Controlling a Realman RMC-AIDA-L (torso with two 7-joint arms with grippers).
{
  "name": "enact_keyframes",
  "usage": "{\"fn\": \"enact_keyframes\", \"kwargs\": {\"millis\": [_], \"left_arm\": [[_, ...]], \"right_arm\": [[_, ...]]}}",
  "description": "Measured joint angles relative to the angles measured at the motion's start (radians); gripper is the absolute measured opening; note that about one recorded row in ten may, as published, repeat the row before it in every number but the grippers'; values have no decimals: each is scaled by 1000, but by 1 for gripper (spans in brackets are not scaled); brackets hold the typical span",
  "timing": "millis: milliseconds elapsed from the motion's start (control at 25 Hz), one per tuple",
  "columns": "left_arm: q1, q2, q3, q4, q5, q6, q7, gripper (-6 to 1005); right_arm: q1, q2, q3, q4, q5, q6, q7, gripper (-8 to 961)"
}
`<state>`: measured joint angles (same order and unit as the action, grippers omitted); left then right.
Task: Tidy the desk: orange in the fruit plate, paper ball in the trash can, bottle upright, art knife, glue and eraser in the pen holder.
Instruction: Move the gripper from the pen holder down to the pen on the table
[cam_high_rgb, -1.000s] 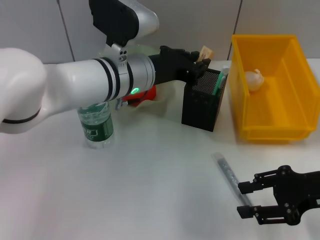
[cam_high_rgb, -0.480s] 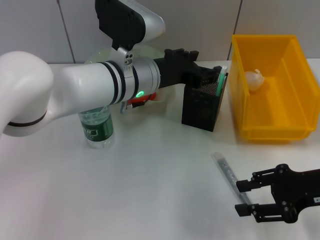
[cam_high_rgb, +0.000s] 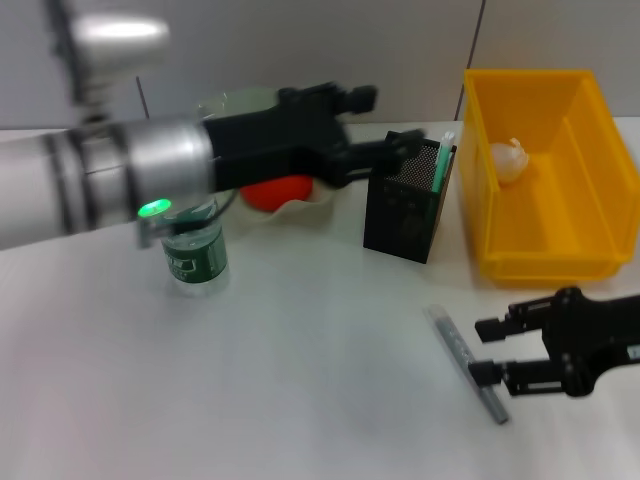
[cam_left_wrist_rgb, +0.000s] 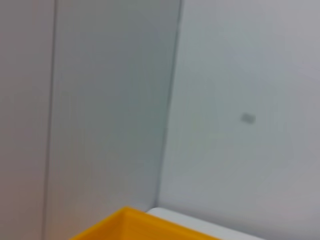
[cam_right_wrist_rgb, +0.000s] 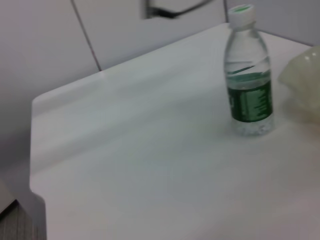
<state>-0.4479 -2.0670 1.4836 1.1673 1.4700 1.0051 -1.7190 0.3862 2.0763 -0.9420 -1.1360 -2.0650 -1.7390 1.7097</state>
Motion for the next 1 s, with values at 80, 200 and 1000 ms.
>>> {"fn": "enact_keyframes", "kwargs": {"millis": [80,200,1000], "left_arm": [[28,1,-35,20,0,66,9,782],[123,2,-190,50,-2,336,70,784],[234,57,-586,-242,82,891,408,785]], "right_arm": [[6,0,-18,-64,-8,-1,90,538],[29,0,-80,-193,-65,0,281,538],[523,7,-407,78,-563,79,1155,534]]}}
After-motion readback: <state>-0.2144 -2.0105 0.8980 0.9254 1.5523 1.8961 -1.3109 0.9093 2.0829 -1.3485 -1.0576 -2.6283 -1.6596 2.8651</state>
